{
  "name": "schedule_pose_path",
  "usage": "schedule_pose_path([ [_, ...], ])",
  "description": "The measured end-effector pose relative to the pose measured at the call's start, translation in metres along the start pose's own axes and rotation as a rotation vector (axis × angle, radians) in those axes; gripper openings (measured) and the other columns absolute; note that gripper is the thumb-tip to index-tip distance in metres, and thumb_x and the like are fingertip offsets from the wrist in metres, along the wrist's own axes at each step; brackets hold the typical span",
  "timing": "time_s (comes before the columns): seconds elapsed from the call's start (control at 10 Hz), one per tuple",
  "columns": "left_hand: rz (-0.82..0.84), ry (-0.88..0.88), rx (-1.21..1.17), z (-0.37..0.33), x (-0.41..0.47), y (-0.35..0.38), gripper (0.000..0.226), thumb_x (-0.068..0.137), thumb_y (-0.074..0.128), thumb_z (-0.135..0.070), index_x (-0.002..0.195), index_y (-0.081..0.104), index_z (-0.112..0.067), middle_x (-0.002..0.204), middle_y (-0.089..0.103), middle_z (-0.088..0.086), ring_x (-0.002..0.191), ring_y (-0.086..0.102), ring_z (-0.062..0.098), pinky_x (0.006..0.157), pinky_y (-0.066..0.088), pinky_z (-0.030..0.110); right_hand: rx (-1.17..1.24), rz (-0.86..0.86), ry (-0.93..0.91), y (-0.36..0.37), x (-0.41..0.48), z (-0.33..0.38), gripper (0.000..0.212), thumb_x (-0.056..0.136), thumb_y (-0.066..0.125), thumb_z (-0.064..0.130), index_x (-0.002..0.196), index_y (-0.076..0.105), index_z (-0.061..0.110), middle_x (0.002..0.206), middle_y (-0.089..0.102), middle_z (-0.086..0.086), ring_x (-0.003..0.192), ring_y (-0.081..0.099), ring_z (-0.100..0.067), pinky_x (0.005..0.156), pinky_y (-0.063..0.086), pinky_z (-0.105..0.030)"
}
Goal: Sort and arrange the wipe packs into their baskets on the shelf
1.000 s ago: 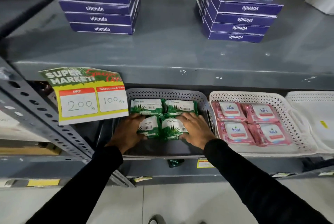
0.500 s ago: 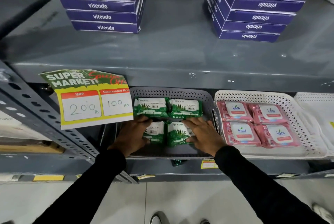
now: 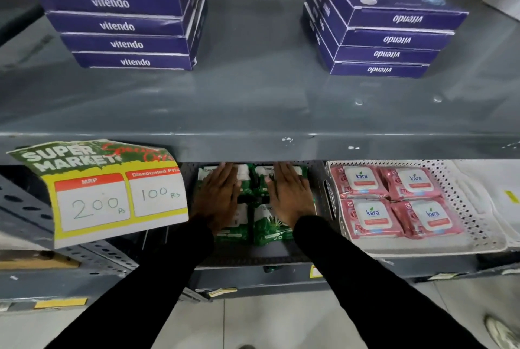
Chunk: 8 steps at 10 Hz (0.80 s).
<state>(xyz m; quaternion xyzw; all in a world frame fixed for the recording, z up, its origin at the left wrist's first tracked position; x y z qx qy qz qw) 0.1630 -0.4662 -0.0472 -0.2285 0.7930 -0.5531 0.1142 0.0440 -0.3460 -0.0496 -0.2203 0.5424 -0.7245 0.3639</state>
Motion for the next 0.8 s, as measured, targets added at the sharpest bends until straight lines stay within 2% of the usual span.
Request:
schedule_pose_path([
  [0.1, -0.008, 0.008, 0.013, 0.007, 0.0, 0.009, 0.065, 0.102, 0.012, -0.038, 0.151, 0.035, -0.004, 0.162, 0.034, 0.016, 0.153, 0.027, 0.031, 0.128, 0.02, 0.047, -0.064, 0.004, 0.003, 0.02, -0.002, -0.003, 0.062, 0.105, 0.014, 0.043, 0.158, 0.008, 0.012, 0.168, 0.006, -0.006, 0.155, 0.0, -0.019, 0.125, 0.008, -0.044],
  [0.2, -0.03, -0.003, 0.008, 0.01, 0.001, 0.015, 0.06, 0.102, 0.019, -0.033, 0.147, 0.044, -0.003, 0.154, 0.047, 0.016, 0.145, 0.043, 0.032, 0.125, 0.027, 0.048, -0.146, -0.073, -0.012, 0.028, -0.007, -0.004, 0.06, 0.105, 0.015, 0.04, 0.157, 0.019, 0.01, 0.165, 0.021, -0.01, 0.154, 0.014, -0.023, 0.124, 0.014, -0.045],
  [0.3, -0.054, -0.012, 0.014, 0.011, 0.001, 0.016, 0.056, 0.102, 0.024, -0.031, 0.142, 0.051, -0.002, 0.147, 0.055, 0.018, 0.138, 0.05, 0.033, 0.122, 0.032, 0.048, -0.176, -0.111, 0.0, 0.029, -0.008, -0.003, 0.058, 0.105, 0.016, 0.039, 0.153, 0.029, 0.01, 0.16, 0.034, -0.011, 0.15, 0.025, -0.024, 0.123, 0.017, -0.045],
  [0.4, -0.03, 0.001, 0.031, 0.012, 0.003, 0.019, 0.055, 0.103, 0.023, -0.03, 0.146, 0.046, -0.004, 0.153, 0.05, 0.016, 0.143, 0.044, 0.03, 0.125, 0.028, 0.045, -0.161, -0.102, 0.01, 0.031, -0.006, -0.004, 0.059, 0.105, 0.014, 0.039, 0.156, 0.02, 0.01, 0.164, 0.024, -0.01, 0.153, 0.017, -0.023, 0.124, 0.015, -0.044],
  [0.5, 0.0, 0.006, 0.057, 0.011, 0.001, 0.021, 0.055, 0.104, 0.021, -0.029, 0.155, 0.03, -0.008, 0.165, 0.03, 0.011, 0.154, 0.025, 0.025, 0.129, 0.017, 0.042, -0.17, -0.064, -0.001, 0.034, -0.007, -0.004, 0.061, 0.105, 0.01, 0.04, 0.158, 0.005, 0.01, 0.167, 0.006, -0.008, 0.155, 0.001, -0.02, 0.125, 0.01, -0.044],
  [0.6, -0.024, 0.015, 0.095, 0.005, -0.001, 0.008, 0.054, 0.106, 0.02, -0.027, 0.157, 0.021, -0.008, 0.168, 0.016, 0.01, 0.157, 0.013, 0.024, 0.13, 0.009, 0.04, -0.138, 0.013, -0.016, 0.026, -0.003, -0.005, 0.062, 0.105, 0.009, 0.041, 0.158, -0.004, 0.012, 0.168, -0.006, -0.005, 0.154, -0.008, -0.017, 0.125, 0.004, -0.042],
  [0.7, -0.103, 0.024, 0.106, -0.009, -0.01, -0.009, 0.054, 0.105, 0.022, -0.026, 0.155, 0.026, -0.004, 0.166, 0.023, 0.014, 0.155, 0.02, 0.027, 0.129, 0.016, 0.044, -0.058, -0.027, -0.037, 0.01, -0.012, -0.005, 0.062, 0.105, 0.013, 0.042, 0.159, 0.002, 0.013, 0.168, 0.0, -0.004, 0.154, -0.002, -0.016, 0.124, 0.005, -0.041],
  [0.8, -0.207, 0.091, 0.122, -0.045, -0.043, -0.029, 0.056, 0.105, 0.018, -0.031, 0.153, 0.032, -0.004, 0.164, 0.03, 0.013, 0.154, 0.025, 0.025, 0.129, 0.02, 0.045, -0.014, -0.19, -0.143, -0.021, -0.054, -0.001, 0.062, 0.105, 0.02, 0.045, 0.158, 0.014, 0.014, 0.167, 0.012, -0.004, 0.154, 0.009, -0.015, 0.122, 0.012, -0.04],
])
Point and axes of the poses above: each hand's wrist, its own x-axis towards the middle knuckle, its own y-axis out of the palm, z = x × y, the point moved 6 cm from there along x, towards the middle knuckle
